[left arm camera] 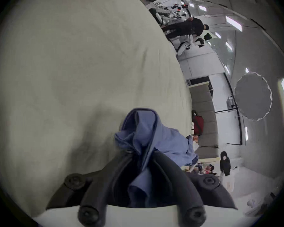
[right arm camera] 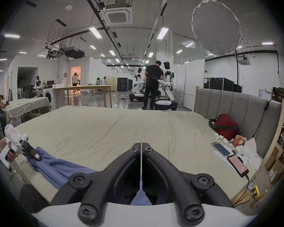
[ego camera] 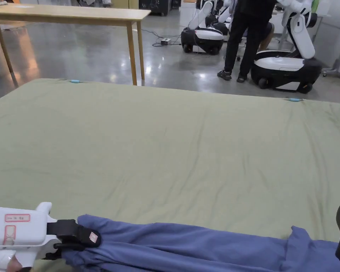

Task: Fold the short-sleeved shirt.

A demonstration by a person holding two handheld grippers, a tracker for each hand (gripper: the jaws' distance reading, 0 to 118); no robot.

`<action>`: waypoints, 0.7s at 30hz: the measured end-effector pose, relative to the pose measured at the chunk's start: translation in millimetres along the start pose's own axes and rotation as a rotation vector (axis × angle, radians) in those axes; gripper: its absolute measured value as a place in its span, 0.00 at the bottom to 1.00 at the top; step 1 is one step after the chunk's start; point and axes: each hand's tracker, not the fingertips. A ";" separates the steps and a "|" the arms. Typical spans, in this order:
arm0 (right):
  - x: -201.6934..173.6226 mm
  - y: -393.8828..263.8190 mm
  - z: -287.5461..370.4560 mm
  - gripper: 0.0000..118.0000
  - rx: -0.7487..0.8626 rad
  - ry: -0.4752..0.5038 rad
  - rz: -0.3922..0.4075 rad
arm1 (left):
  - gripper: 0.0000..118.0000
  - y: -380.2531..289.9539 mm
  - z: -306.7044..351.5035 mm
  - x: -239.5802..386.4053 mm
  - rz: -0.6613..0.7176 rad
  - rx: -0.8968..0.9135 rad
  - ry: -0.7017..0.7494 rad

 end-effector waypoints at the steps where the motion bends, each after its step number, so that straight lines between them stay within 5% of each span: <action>1: 1.1 0.7 -0.3 0.02 0.001 -0.001 -0.001 | 0.07 1.6 6.4 1.1 -0.003 0.009 0.001; 12: 8.9 -2.1 -2.1 0.02 0.009 0.009 -0.028 | 0.06 1.6 93.2 34.4 -0.069 0.180 0.150; 21: 16.1 -1.6 4.8 0.02 0.023 -0.005 -0.033 | 0.06 -25.1 49.7 144.7 -0.379 0.136 0.327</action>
